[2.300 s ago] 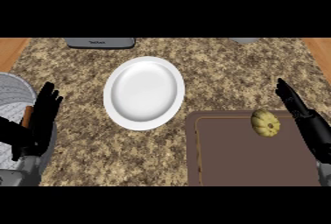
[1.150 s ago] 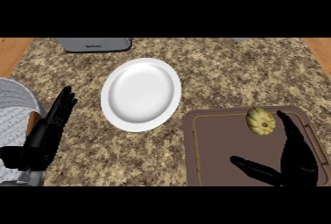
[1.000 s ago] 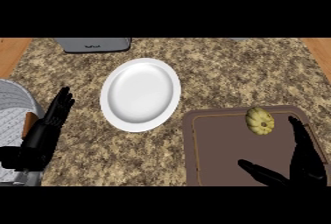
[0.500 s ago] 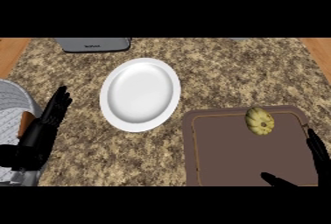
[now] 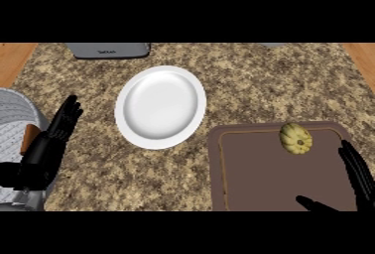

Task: Pick the squash from the tray and place it in the plate

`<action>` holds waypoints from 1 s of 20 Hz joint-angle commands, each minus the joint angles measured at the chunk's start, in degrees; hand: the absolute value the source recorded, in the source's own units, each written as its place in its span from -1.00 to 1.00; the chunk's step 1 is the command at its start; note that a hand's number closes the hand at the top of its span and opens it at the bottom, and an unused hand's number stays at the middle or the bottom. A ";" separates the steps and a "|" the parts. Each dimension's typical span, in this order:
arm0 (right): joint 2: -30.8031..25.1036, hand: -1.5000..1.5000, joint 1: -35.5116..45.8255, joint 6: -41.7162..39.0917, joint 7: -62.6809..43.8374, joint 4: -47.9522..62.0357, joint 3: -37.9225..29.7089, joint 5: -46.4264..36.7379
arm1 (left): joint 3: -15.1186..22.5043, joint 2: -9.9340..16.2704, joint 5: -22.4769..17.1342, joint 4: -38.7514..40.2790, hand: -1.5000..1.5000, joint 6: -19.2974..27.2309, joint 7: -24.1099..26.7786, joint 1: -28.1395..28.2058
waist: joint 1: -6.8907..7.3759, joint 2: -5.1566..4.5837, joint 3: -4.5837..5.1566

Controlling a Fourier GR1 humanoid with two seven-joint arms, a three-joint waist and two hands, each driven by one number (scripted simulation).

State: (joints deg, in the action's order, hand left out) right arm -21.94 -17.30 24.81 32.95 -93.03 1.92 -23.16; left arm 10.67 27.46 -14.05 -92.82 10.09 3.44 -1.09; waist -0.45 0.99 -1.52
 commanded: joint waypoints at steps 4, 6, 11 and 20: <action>-1.39 -1.00 4.04 -0.06 -11.65 1.10 -0.10 -7.86 | -1.77 -2.42 -1.07 9.53 0.00 -1.39 1.51 -0.34 | 0.23 -1.45 1.68; -0.70 -1.00 5.49 -0.96 -13.41 2.84 1.29 -9.47 | 0.53 -3.81 0.56 8.53 0.00 -1.93 4.31 2.72 | 0.84 -1.39 1.65; 0.97 -1.00 10.49 -2.54 -17.72 4.78 2.92 -12.13 | -1.31 -4.63 0.87 11.44 0.00 -1.93 4.53 1.15 | 0.89 -1.55 1.65; 2.58 -1.00 16.77 -0.84 -21.53 11.80 1.66 -17.37 | -2.00 -5.97 1.62 10.27 0.00 -2.09 0.31 -1.62 | 0.52 -1.41 1.55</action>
State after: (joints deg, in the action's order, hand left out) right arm -21.34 -3.45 22.15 12.53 -85.49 3.14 -38.13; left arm 8.96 24.57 -11.76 -90.88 7.57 3.08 -2.39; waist 0.23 1.20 -1.49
